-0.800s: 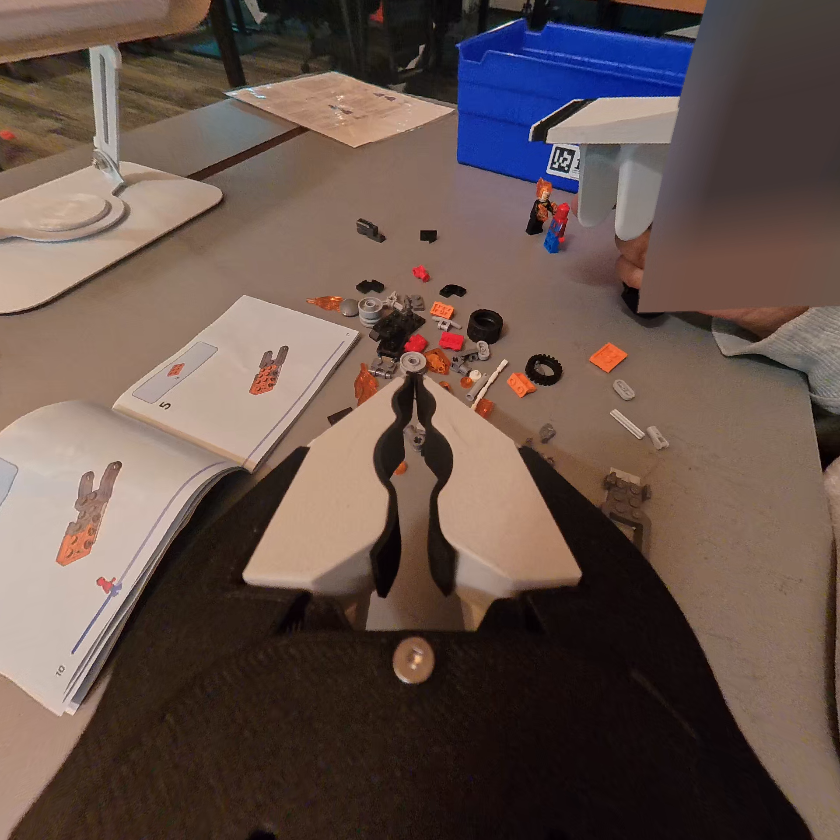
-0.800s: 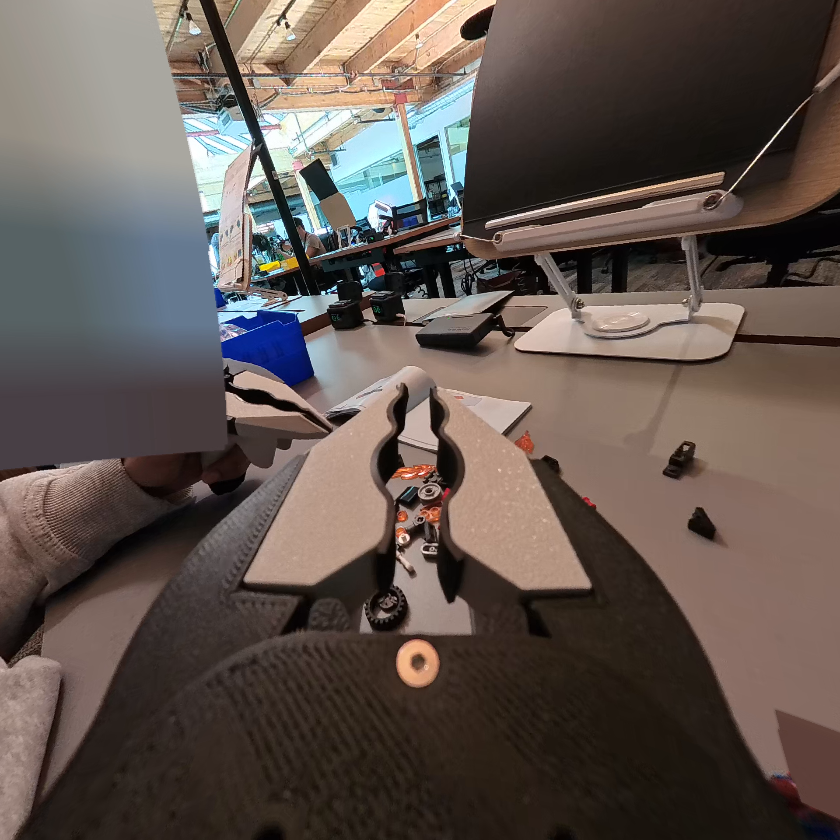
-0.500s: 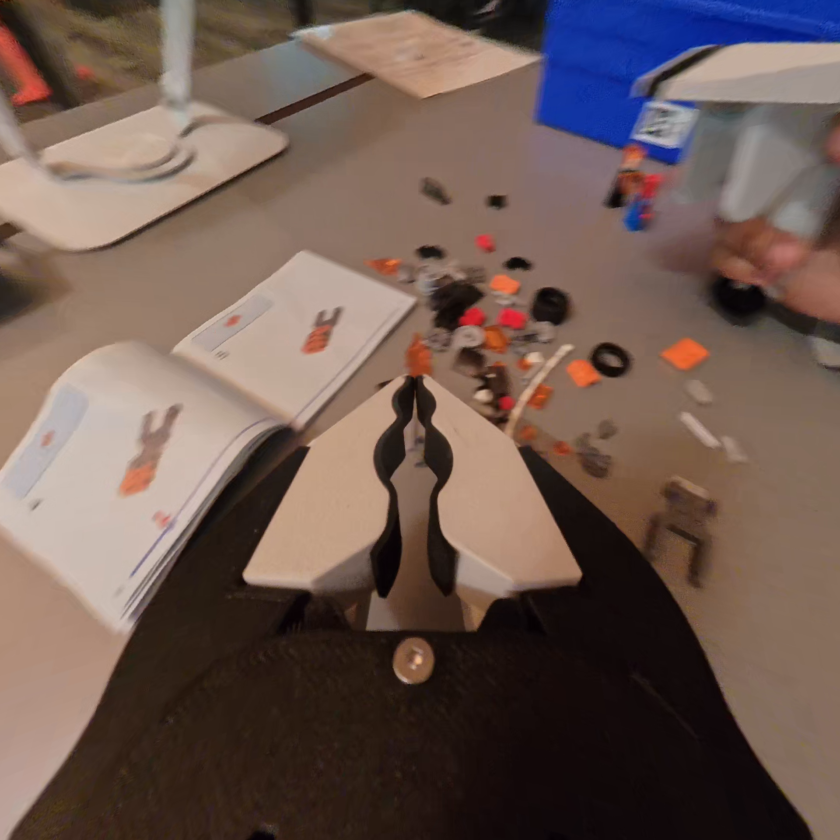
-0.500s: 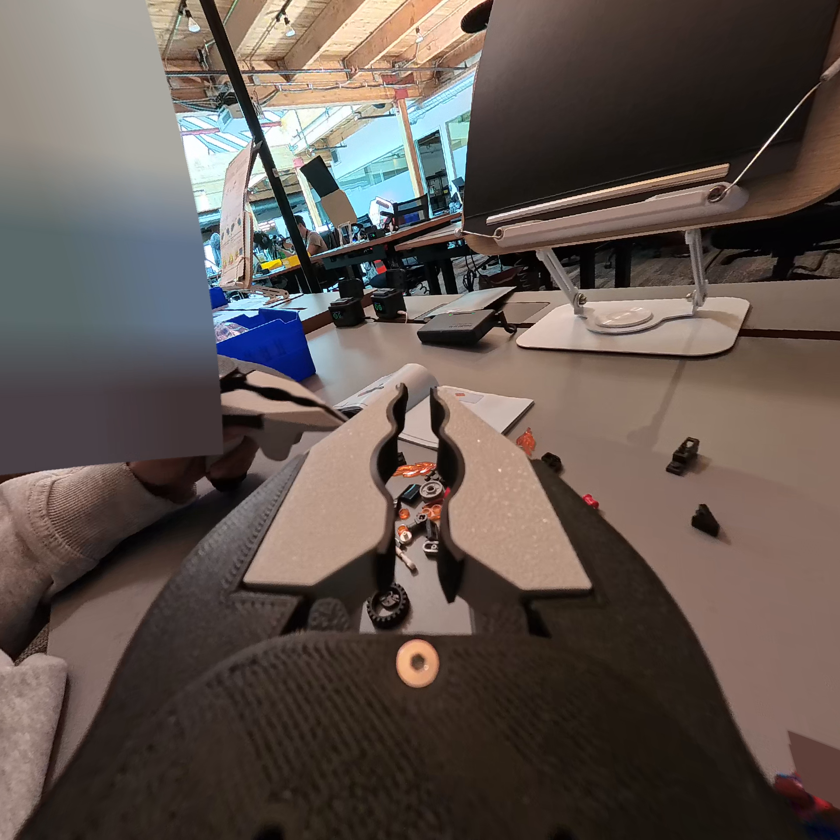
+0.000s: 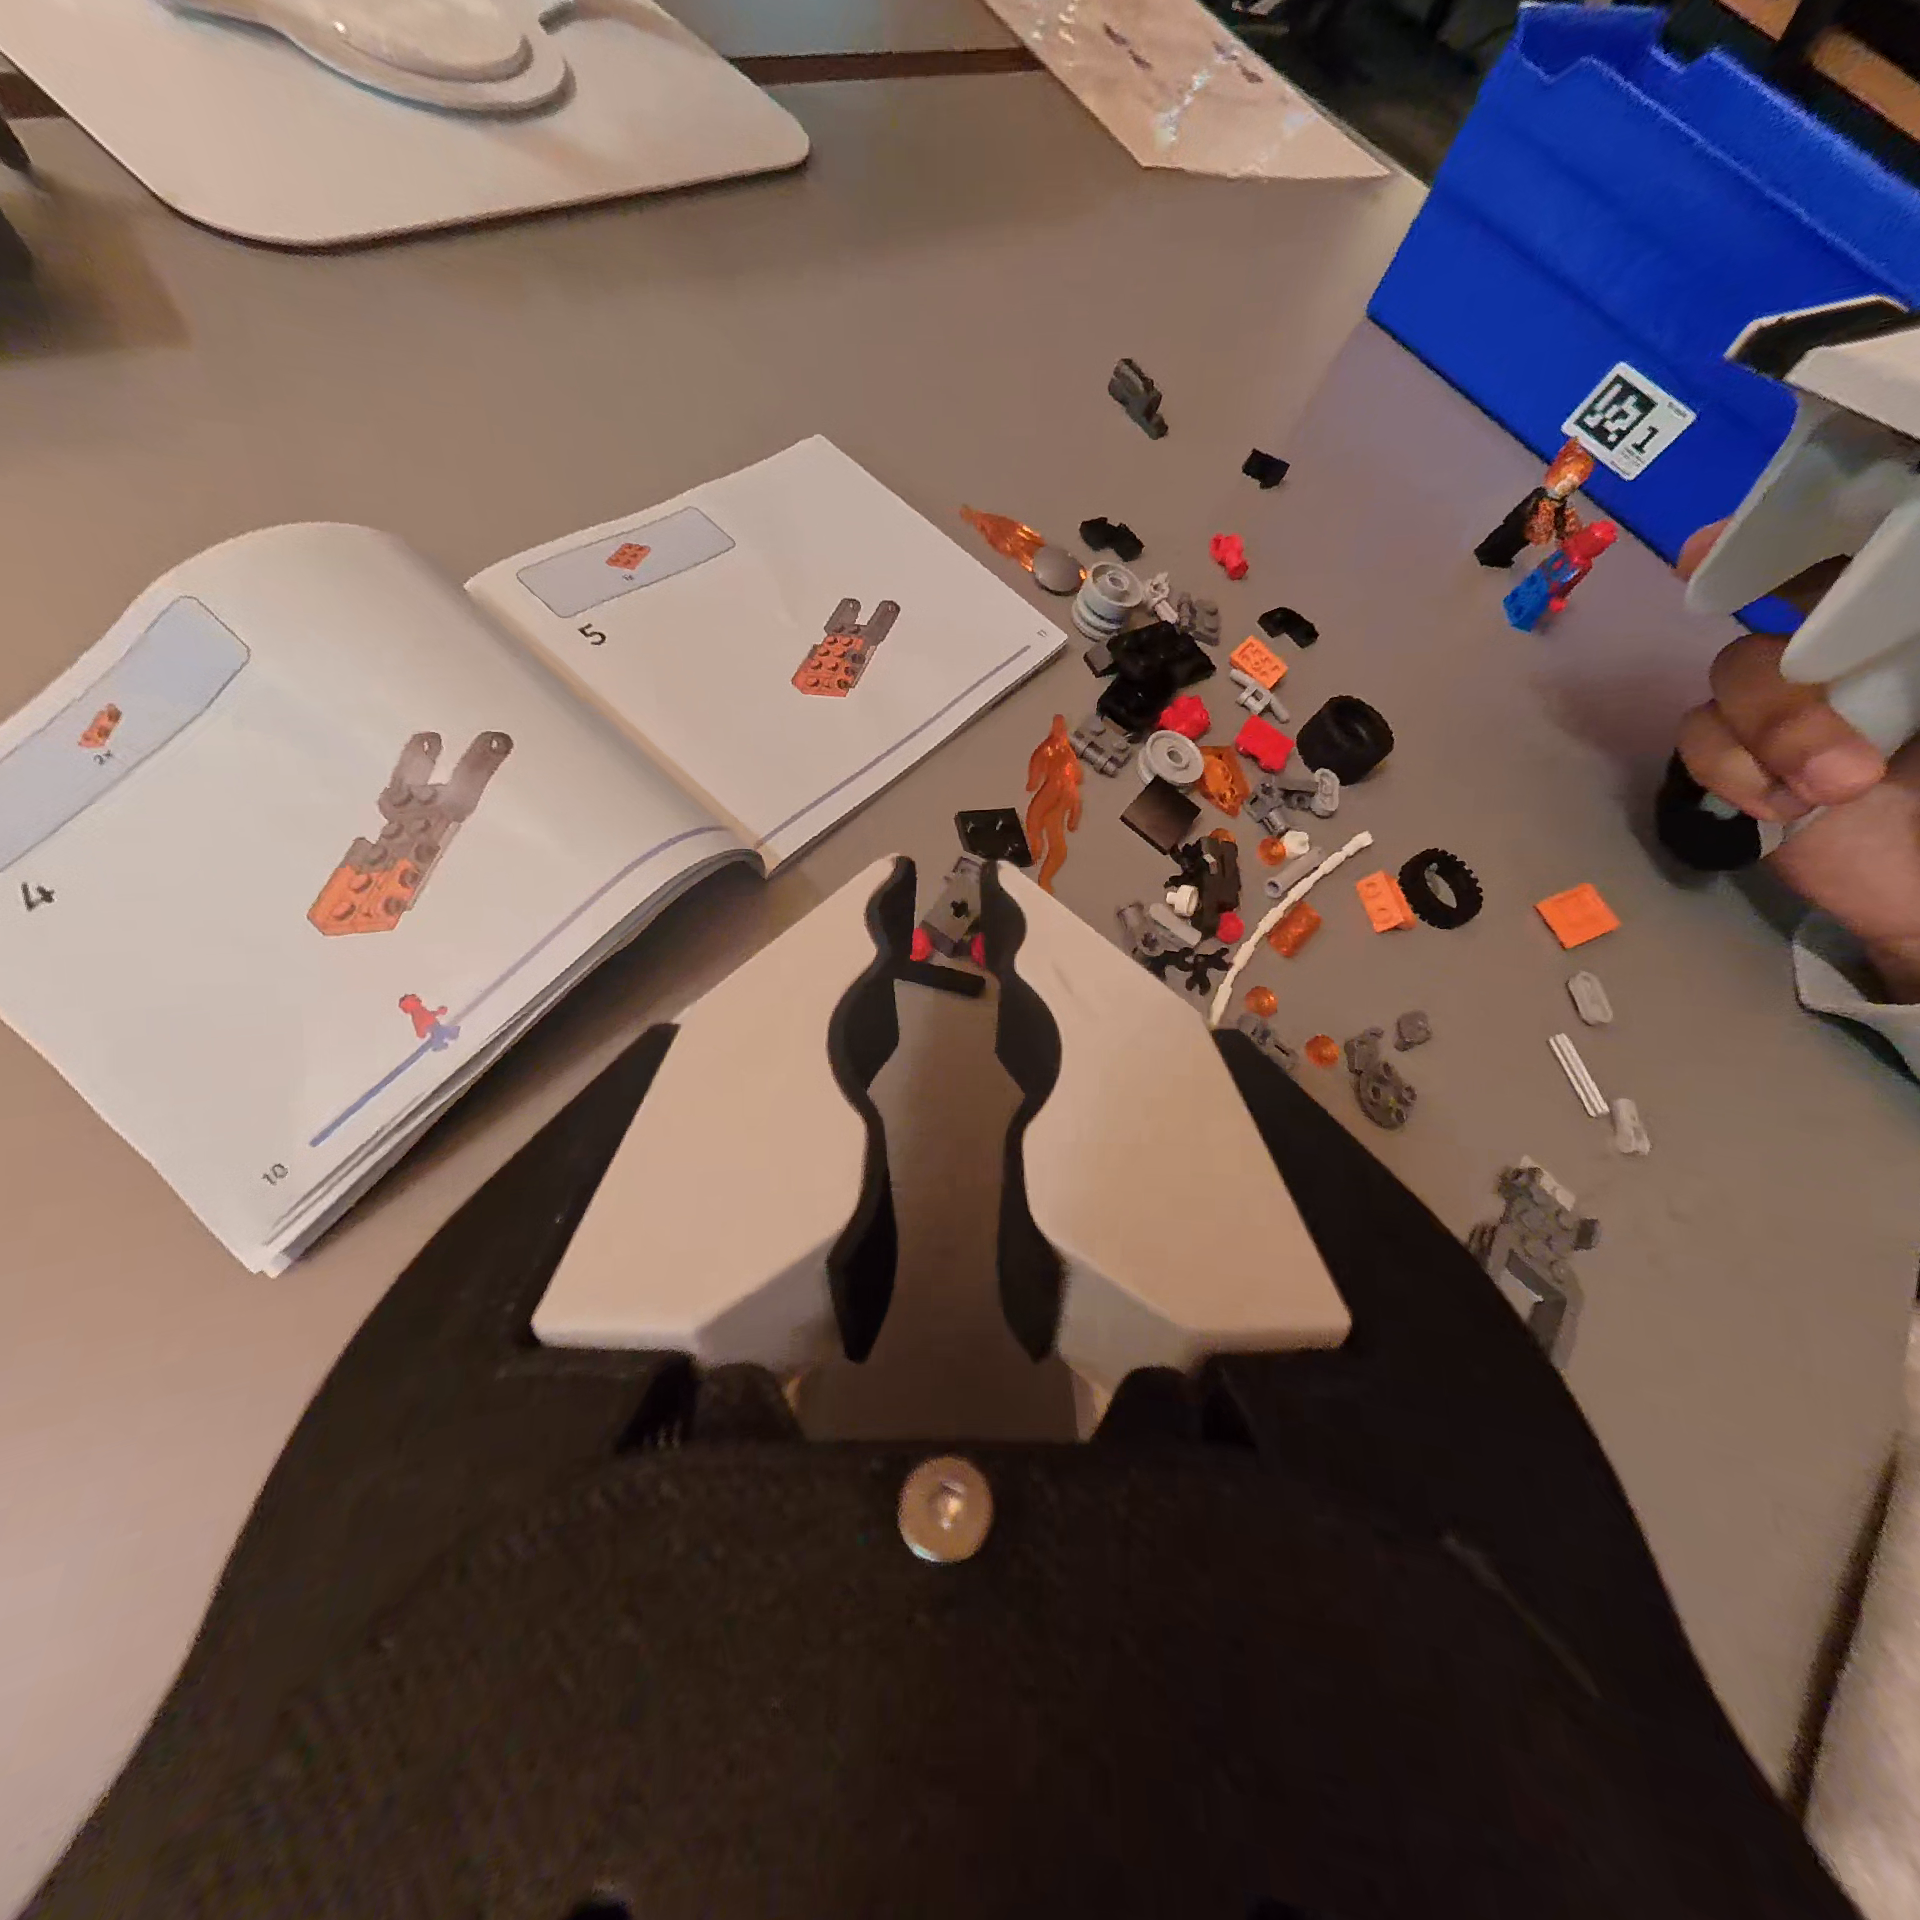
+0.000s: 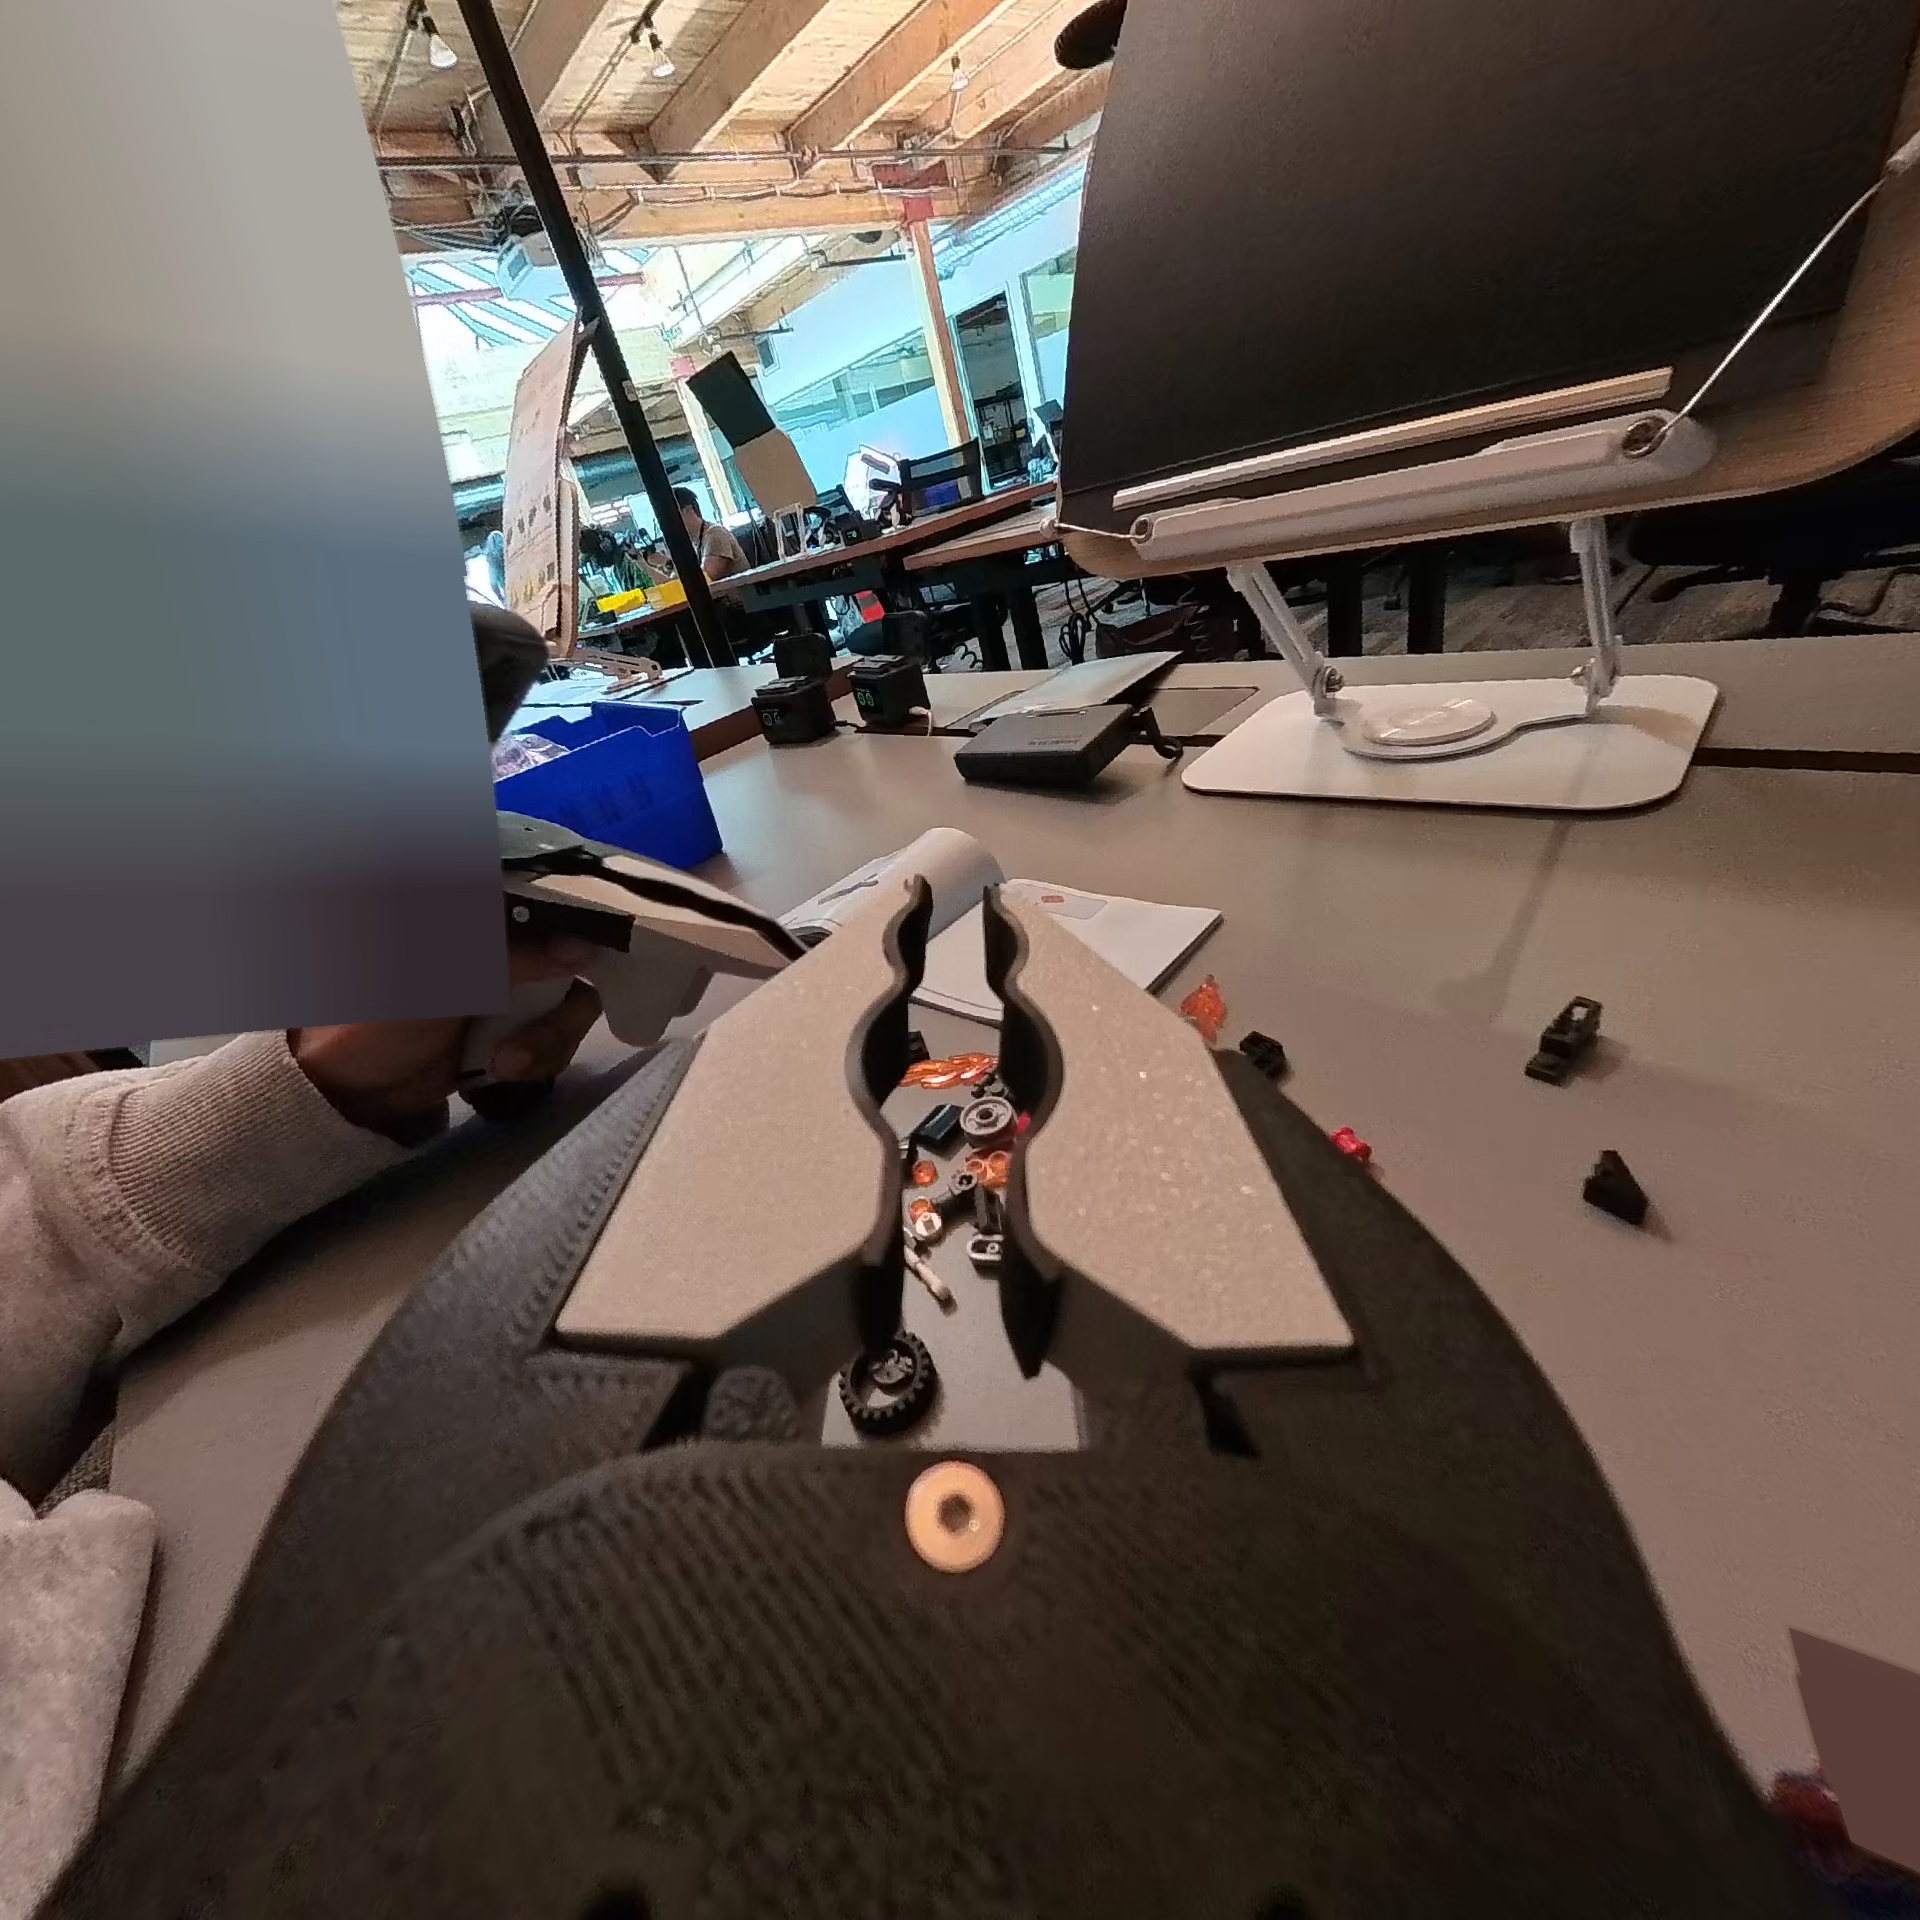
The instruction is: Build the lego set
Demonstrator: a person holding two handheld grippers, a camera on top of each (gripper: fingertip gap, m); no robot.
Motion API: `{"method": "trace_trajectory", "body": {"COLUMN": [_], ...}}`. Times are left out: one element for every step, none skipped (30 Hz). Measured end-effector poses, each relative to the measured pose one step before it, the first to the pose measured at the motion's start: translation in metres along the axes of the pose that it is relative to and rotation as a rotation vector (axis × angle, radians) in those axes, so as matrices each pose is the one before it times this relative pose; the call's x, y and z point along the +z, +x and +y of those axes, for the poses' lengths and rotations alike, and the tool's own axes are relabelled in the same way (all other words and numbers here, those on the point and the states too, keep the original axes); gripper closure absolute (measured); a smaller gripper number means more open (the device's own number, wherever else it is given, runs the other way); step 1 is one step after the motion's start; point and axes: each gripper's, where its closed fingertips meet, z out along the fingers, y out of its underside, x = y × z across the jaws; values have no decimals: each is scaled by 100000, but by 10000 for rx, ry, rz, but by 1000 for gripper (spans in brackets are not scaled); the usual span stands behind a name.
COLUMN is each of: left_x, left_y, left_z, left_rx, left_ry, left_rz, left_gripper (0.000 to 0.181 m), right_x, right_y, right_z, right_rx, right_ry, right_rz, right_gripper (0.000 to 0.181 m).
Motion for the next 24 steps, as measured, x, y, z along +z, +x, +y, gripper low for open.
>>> {"method": "trace_trajectory", "body": {"left_x": [74, 70, 70, 67, 44, 28, 27, 34, 18, 14, 9, -2, 2, 1, 13, 9, 19, 9, 4, 6, 0, -3, -7, 2], "left_y": [89, 71, 63, 58, 38, 27, 46, 18, 22, 9, 6, 4, -2, 1, 8, -9, 0, -9, -9, 0, -1, -13, -3, -4], "left_z": [131, 124, 106, 83, 44, 28, 30, 35, 23, 9, 13, 4, -2, 1, 16, 8, 17, 7, 4, 0, 1, -5, 1, -1], "left_rx": [-107, -72, -29, 13, 45, 53, 45, 32, 20, 9, 3, -2, -3, 1, 1, 4, 7, 5, 4, 2, -3, -5, -5, -6], "left_ry": [-91, -86, -81, -65, -43, -26, -28, -30, -24, -13, -6, -3, -2, -4, -10, -14, -13, -9, -5, -3, -1, 2, 1, -3], "left_rz": [128, 90, 57, 23, -11, -20, -10, -3, 0, -1, 4, 2, 3, 7, 0, -7, -6, -12, -8, -3, -2, -2, -1, 0], "left_gripper": [168, 166, 165, 165, 165, 165, 165, 164, 164, 164, 164, 164, 164, 164, 164, 164, 164, 163, 163, 163, 163, 163, 163, 163], "right_x": [8, 2, 1, -5, 0, 1, -2, 5, -3, 4, 4, 7, -5, -1, 5, 6, -2, 4, 4, 5, 0, -2, 7, 4], "right_y": [3, -5, -5, 2, 3, 2, -1, 2, -6, -6, -3, 1, -2, -9, -4, 10, -1, -13, 1, -8, -1, 0, 1, -15], "right_z": [12, 10, -3, -4, -1, -1, 13, 3, 6, 7, 7, 1, -4, 2, 5, 3, 12, 6, 7, 5, 1, 12, 1, 6], "right_rx": [-3, -1, 3, 3, 2, 2, 3, 3, 1, -3, -2, 2, 6, 4, -1, -1, 1, 3, 2, 0, 0, 1, 3, 3], "right_ry": [-8, -6, 2, 1, 0, 1, -2, -3, -4, -3, -4, -2, 1, -1, -2, -3, -2, -3, -6, -2, 0, -2, -2, -3], "right_rz": [1, 1, -2, -2, 3, 2, -1, -2, -4, 0, 2, -2, -4, -4, 2, 2, -2, -2, -3, 0, -1, -1, -2, -4], "right_gripper": [173, 173, 173, 173, 173, 173, 173, 173, 173, 173, 173, 173, 173, 173, 173, 172, 172, 172, 172, 172, 172, 172, 172, 172]}}
